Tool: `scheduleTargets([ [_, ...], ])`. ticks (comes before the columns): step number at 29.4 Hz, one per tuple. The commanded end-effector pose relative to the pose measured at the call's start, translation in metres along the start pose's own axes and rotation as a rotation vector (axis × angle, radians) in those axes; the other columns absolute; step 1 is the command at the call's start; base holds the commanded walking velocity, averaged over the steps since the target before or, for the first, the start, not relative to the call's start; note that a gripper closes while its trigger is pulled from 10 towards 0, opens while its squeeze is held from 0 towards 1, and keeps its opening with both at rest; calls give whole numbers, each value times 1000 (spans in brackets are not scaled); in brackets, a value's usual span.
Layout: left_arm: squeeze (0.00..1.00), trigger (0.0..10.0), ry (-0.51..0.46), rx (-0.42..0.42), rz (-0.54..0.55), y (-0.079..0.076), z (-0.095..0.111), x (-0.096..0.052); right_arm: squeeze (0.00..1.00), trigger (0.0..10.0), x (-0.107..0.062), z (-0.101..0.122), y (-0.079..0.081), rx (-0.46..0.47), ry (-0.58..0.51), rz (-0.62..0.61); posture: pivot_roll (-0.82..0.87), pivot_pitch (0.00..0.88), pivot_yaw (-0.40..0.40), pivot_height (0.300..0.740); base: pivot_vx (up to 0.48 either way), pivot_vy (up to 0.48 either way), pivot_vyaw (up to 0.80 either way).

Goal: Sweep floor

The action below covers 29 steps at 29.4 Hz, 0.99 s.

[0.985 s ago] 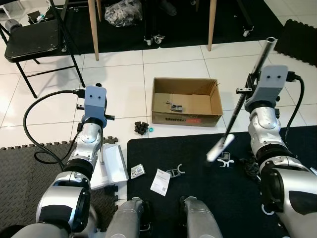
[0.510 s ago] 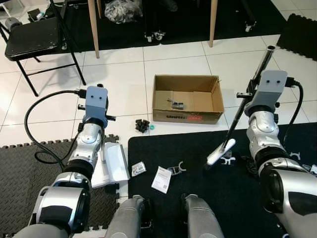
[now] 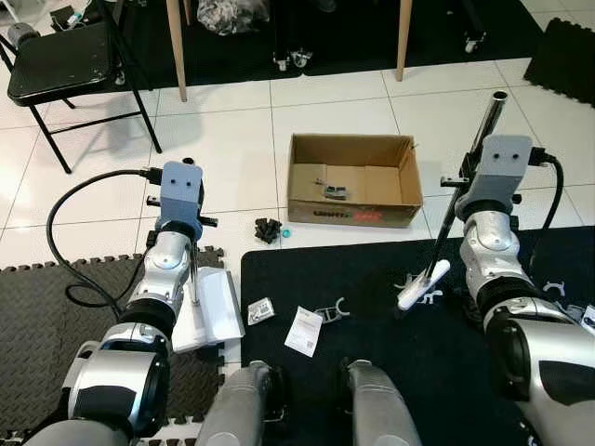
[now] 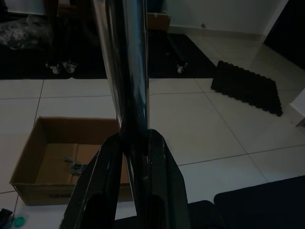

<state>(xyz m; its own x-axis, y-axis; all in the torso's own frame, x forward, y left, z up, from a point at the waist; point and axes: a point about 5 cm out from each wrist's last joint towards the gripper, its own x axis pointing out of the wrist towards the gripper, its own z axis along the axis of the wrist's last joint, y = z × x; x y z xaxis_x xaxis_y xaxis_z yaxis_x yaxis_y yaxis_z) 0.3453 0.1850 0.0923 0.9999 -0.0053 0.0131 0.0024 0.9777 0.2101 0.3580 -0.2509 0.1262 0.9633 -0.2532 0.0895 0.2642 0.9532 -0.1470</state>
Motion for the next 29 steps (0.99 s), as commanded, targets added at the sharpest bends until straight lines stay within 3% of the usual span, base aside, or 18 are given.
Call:
scheduleTargets([
  [1, 0, 10000, 2, -36, -7, -3, -2, -1, 0, 10000, 0, -2, 4, 8, 13, 10, 8, 198, 56, 740, 0, 0, 0],
  [8, 0, 10000, 48, -113, -46, -10, -7, 0, 0, 10000, 0, 0, 6, 4, 5, 32, -6, 199, 44, 740, 0, 0, 0],
  [14, 0, 10000, 45, -125, -65, -12, -6, 1, 0, 10000, 2, 3, 4, 1, -7, 29, -12, 196, 45, 740, 0, 0, 0],
  [29, 0, 10000, -84, -201, -195, -33, 20, 8, 0, 10000, 3, 6, 1, 3, -13, 28, -25, 191, 38, 740, 0, 0, 0],
])
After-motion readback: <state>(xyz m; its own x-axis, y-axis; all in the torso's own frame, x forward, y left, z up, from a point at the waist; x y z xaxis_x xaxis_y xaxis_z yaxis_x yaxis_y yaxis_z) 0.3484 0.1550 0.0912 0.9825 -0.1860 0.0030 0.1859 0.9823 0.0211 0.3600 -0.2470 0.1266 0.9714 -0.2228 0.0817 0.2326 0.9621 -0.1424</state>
